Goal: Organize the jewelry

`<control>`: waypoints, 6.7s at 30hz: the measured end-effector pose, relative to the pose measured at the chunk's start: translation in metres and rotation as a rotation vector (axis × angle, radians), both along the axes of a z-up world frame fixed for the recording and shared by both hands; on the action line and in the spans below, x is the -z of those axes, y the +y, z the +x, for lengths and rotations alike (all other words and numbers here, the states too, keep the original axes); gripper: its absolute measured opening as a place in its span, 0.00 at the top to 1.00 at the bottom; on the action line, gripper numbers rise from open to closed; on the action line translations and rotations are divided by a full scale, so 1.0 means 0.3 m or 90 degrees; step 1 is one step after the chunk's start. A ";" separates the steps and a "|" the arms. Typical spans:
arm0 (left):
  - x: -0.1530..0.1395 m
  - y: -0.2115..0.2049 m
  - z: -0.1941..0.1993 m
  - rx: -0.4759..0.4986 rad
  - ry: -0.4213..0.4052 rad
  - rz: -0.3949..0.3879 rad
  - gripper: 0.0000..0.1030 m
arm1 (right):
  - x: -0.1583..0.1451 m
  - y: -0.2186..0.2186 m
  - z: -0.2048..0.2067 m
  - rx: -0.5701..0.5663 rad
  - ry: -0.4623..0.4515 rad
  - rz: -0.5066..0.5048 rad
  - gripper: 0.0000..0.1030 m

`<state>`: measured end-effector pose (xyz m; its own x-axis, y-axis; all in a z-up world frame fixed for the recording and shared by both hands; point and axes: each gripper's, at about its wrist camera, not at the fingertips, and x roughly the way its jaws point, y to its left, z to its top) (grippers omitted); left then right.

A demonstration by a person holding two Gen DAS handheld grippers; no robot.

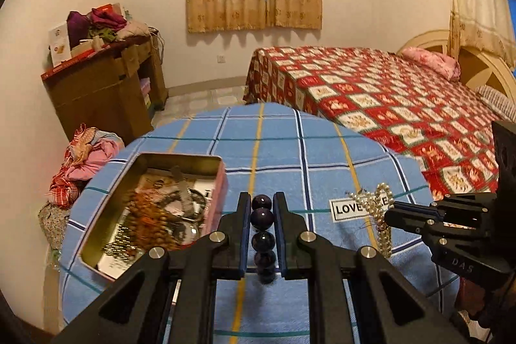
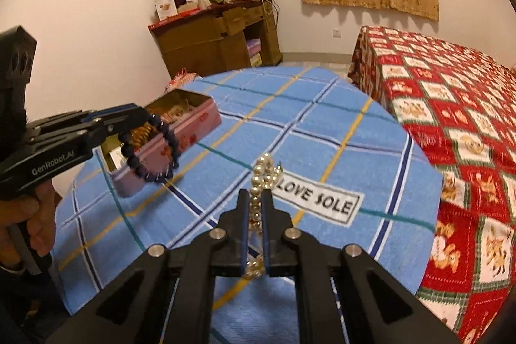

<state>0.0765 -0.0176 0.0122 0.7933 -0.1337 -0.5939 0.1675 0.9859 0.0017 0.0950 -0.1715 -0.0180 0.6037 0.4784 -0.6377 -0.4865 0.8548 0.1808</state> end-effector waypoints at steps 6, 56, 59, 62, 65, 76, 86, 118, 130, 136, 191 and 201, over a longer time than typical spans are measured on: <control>-0.078 0.064 -0.038 -0.014 -0.034 -0.003 0.87 | -0.064 0.049 0.016 -0.021 -0.024 -0.003 0.91; -0.003 0.411 0.111 -0.136 -0.007 -0.014 0.87 | -0.155 0.562 0.151 -0.173 -0.067 -0.035 0.91; 0.006 0.412 0.115 -0.135 -0.005 -0.017 0.87 | -0.148 0.577 0.150 -0.176 -0.066 -0.038 0.91; 0.015 0.415 0.119 -0.135 -0.001 -0.018 0.87 | -0.138 0.590 0.150 -0.178 -0.062 -0.042 0.91; 0.027 0.423 0.125 -0.136 0.004 -0.019 0.87 | -0.122 0.601 0.155 -0.179 -0.056 -0.047 0.91; 0.056 0.436 0.133 -0.141 0.015 -0.015 0.87 | -0.090 0.618 0.161 -0.183 -0.041 -0.053 0.91; 0.088 0.428 0.144 -0.138 0.029 -0.006 0.87 | -0.054 0.626 0.176 -0.178 -0.026 -0.064 0.91; 0.124 0.457 0.143 -0.162 0.048 0.019 0.73 | 0.013 0.644 0.186 -0.187 -0.009 -0.086 0.91; 0.115 0.474 0.114 -0.206 0.027 0.034 0.34 | 0.035 0.643 0.175 -0.177 -0.005 -0.103 0.57; 0.113 0.479 0.094 -0.221 0.023 0.030 0.30 | 0.013 0.628 0.140 -0.166 -0.042 -0.107 0.30; 0.037 0.342 -0.184 -0.243 -0.035 -0.008 0.29 | -0.101 0.354 -0.042 -0.083 -0.087 -0.014 0.10; 0.043 0.342 -0.182 -0.236 -0.029 -0.007 0.29 | -0.098 0.350 -0.048 -0.080 -0.084 -0.010 0.10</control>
